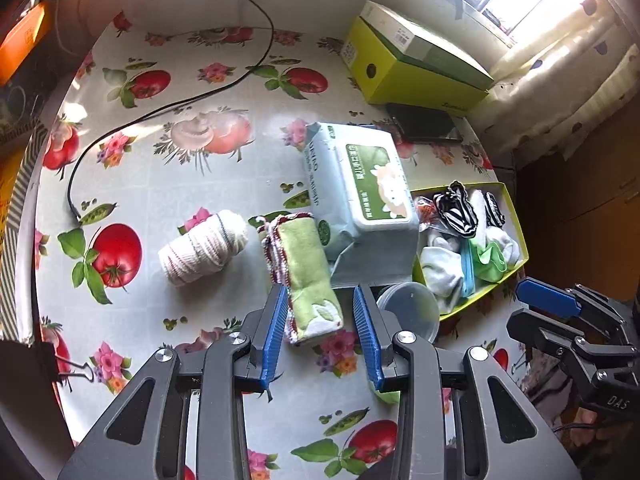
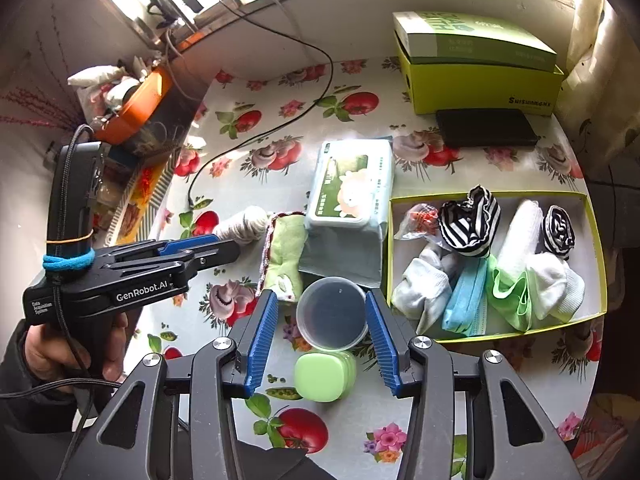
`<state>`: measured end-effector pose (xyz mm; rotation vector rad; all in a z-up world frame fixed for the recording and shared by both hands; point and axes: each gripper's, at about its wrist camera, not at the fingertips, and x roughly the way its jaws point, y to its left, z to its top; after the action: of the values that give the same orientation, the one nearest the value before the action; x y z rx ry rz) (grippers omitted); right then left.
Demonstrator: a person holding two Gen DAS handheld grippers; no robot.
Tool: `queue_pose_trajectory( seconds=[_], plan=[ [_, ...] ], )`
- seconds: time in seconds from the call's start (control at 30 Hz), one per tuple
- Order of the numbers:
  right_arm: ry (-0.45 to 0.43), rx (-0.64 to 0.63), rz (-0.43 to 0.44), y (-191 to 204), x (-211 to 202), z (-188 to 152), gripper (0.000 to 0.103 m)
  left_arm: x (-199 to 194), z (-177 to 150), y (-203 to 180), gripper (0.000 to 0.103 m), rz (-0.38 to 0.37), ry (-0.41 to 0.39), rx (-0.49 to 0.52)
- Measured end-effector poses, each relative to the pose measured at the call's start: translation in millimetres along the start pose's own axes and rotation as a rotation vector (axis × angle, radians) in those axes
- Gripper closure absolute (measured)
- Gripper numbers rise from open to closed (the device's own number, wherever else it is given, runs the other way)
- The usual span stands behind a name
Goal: Organize soft objects
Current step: 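Move both tools back toward the green towel on the pile, then grasp the white striped towel roll with the left tool while the right tool grasps the green towel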
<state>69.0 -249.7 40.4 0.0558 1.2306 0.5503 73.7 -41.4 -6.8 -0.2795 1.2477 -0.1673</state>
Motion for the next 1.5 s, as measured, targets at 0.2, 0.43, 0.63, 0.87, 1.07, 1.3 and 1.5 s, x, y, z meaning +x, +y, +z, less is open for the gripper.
queue_pose_trajectory(
  seconds=[0.2, 0.43, 0.63, 0.87, 1.07, 1.3, 1.5],
  plan=[
    [0.042, -0.029, 0.008, 18.5, 17.8, 3.4, 0.058, -0.3, -6.5, 31.2, 0.067, 0.018, 0.003, -0.052],
    [0.100, -0.102, 0.025, 49.2, 49.8, 16.3, 0.058, -3.5, -7.0, 59.3, 0.067, 0.026, -0.013, -0.095],
    [0.162, -0.141, 0.023, 68.7, 82.4, 26.3, 0.058, 1.5, -6.9, 80.4, 0.067, 0.040, -0.013, -0.111],
    [0.178, -0.151, 0.016, 74.2, 90.1, 31.6, 0.058, 21.0, 13.9, 91.6, 0.067, 0.064, -0.013, -0.021],
    [0.187, -0.128, 0.004, 67.7, 92.4, 33.5, 0.058, 50.8, 27.5, 82.6, 0.059, 0.043, 0.041, 0.129],
    [0.210, -0.128, 0.000, 68.4, 99.3, 32.9, 0.058, 76.0, 27.9, 76.4, 0.054, 0.066, 0.096, 0.206],
    [0.232, -0.153, -0.005, 75.8, 109.6, 34.4, 0.058, 78.7, 20.8, 80.0, 0.053, 0.094, 0.084, 0.121]
  ],
)
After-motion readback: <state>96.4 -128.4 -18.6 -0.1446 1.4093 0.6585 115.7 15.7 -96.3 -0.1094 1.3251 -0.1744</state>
